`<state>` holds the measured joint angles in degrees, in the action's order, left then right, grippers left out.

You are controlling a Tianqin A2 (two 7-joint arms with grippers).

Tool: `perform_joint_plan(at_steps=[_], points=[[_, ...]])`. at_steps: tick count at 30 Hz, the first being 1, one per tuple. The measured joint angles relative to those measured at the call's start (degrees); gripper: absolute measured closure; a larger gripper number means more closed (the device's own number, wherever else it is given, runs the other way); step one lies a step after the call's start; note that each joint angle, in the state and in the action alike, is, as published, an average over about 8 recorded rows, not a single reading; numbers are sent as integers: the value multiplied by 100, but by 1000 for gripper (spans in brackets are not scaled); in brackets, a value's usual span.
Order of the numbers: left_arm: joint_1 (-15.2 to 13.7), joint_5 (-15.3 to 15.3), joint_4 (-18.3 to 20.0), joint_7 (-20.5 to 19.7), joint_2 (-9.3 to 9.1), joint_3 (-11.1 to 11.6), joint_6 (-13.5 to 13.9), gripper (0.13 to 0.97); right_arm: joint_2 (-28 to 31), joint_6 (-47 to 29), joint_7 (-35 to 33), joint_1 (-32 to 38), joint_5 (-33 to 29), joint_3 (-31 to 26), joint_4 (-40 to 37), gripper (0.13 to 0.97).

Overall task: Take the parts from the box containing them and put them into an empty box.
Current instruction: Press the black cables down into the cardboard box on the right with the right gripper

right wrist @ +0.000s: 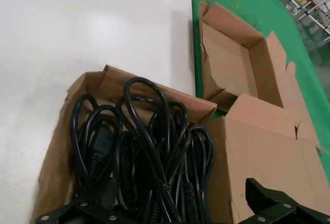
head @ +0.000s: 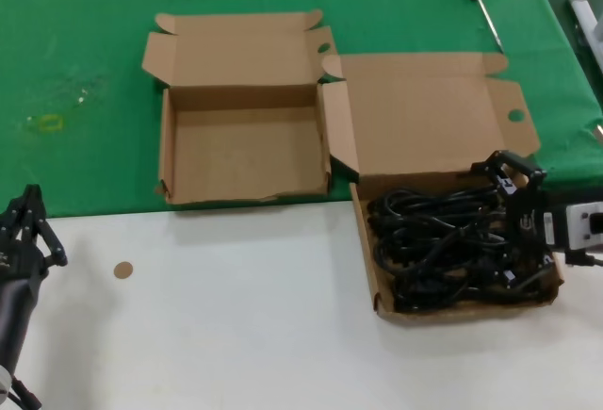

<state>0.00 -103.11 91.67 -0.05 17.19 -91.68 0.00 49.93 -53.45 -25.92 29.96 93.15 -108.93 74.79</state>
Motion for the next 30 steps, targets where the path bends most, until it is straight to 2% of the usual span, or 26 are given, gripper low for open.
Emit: perform_joint_plan(at_steps=[5, 9, 17, 18, 26, 27, 30], points=[[0, 1, 0, 1, 0, 0, 0, 945, -88, 24, -57, 81, -91, -36, -112, 230], [0, 1, 0, 2, 0, 0, 0, 945, -133, 35, -111, 119, -123, -42, -165, 230], [0, 1, 0, 2, 0, 0, 0, 945, -157, 18, -131, 140, -160, -48, -189, 387], [0, 1, 0, 2, 0, 0, 0, 945, -156, 13, -129, 139, -164, -50, -189, 387], [0, 1, 0, 2, 0, 0, 0, 945, -136, -29, -100, 127, -190, -62, -167, 609], [0, 1, 0, 2, 0, 0, 0, 945, -133, -33, -94, 127, -193, -63, -163, 609], [0, 0, 0, 2, 0, 0, 0, 945, -125, -43, -74, 125, -199, -62, -148, 678]])
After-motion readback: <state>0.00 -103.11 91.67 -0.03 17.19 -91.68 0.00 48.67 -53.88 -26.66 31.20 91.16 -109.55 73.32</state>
